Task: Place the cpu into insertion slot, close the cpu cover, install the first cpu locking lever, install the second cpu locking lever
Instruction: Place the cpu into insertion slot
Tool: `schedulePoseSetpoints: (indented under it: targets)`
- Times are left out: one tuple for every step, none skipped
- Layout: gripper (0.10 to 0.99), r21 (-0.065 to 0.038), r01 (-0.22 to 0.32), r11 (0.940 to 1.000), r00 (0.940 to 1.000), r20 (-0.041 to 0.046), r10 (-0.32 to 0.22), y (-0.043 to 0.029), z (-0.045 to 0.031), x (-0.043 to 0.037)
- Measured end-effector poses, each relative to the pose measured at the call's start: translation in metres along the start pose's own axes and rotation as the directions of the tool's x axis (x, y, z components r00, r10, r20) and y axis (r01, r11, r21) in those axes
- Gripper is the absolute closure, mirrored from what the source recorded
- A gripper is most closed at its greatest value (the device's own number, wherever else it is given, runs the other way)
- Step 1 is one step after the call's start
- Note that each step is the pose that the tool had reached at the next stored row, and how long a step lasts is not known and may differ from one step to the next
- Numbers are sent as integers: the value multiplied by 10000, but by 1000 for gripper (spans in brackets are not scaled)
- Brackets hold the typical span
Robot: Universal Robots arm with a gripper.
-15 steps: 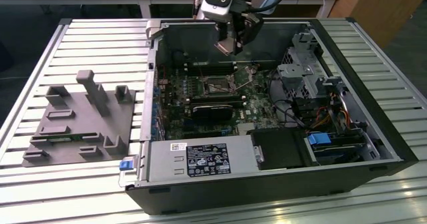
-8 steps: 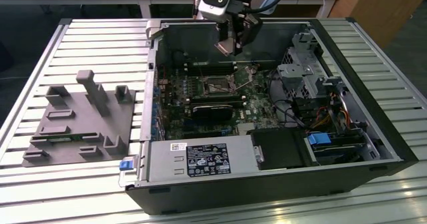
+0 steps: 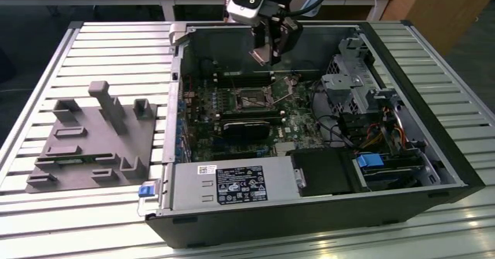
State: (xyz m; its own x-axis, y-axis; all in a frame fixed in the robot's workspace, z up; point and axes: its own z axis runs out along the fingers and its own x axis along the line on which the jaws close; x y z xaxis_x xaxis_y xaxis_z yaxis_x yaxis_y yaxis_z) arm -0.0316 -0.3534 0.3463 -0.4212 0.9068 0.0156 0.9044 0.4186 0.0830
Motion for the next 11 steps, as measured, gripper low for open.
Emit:
schedulePoseSetpoints:
  targets:
    - [545,-1,-63,10000,10000,5,63,0,2,0]
    - [545,-2,-127,9999,9999,11,127,0,3,0]
    - [545,-3,-193,9998,9998,16,193,0,5,0]
    - [545,-4,-256,9997,9997,22,256,-1,7,0]
    - [545,-6,-318,9995,9995,26,318,-1,8,0]
    - [545,-7,-383,9993,9993,32,383,-1,10,0]
    - [545,-8,-449,9990,9990,37,449,-1,12,0]
    - [545,-10,-517,9987,9987,43,517,-1,13,0]
    - [545,-11,-581,9983,9983,48,581,-1,15,0]
    - [545,-12,-645,9979,9979,53,645,-1,17,0]
    - [545,-13,-707,9975,9975,58,708,-2,18,0]
